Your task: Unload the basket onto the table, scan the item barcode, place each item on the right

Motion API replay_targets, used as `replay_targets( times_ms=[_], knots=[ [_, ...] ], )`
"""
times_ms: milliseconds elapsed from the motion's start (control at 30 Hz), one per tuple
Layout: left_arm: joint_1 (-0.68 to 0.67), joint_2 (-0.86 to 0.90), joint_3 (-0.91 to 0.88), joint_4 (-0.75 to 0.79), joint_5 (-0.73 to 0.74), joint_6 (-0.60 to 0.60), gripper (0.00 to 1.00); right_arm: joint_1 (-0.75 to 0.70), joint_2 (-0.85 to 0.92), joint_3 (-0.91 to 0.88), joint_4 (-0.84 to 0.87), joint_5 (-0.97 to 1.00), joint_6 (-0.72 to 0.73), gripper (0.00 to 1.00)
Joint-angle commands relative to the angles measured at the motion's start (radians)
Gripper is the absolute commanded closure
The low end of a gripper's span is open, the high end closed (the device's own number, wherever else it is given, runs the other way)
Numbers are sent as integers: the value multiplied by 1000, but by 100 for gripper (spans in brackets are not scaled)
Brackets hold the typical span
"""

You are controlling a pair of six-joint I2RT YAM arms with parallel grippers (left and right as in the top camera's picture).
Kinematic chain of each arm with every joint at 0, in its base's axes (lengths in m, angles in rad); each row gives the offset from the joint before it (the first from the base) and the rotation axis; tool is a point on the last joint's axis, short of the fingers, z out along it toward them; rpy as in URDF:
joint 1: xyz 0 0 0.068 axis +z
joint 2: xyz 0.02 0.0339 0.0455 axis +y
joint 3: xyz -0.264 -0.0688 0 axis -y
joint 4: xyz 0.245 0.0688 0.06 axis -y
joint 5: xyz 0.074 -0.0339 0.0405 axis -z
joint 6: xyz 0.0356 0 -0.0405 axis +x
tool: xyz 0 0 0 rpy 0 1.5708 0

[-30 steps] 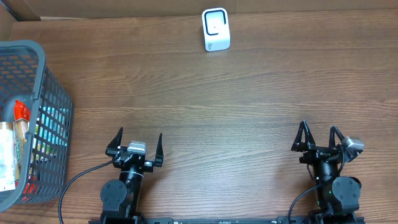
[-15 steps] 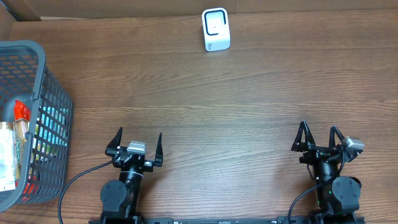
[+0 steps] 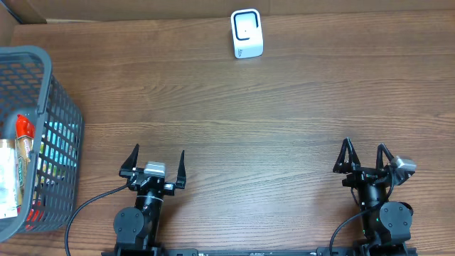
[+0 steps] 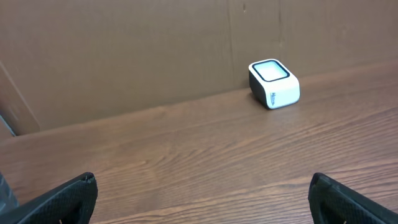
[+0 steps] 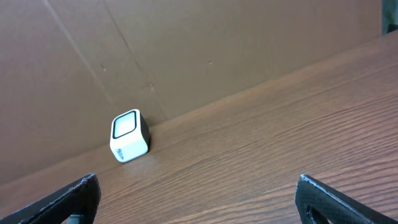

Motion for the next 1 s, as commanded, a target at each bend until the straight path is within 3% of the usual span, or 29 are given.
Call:
replay_targets(
  times_ms=[0,267,533,700,867,967],
  knots=[
    [11,-9,64,-6,-7,-30,0,5,-2,-10,3,11,6,0],
    [11,76,256,-108,12,-48,0,5,-2,-10,3,11,6,0],
    [11,405,619,-268,49,-92,0,5,-2,-10,3,11,6,0],
    [11,709,1038,-603,42,-112,0,5,-2,-10,3,11,6,0],
    [11,1079,1579,-1114,46,-111,0,5,-2,-10,3,11,6,0],
    [11,1241,1810,-1329,46,-111,0,5,-2,-10,3,11,6,0]
  ],
)
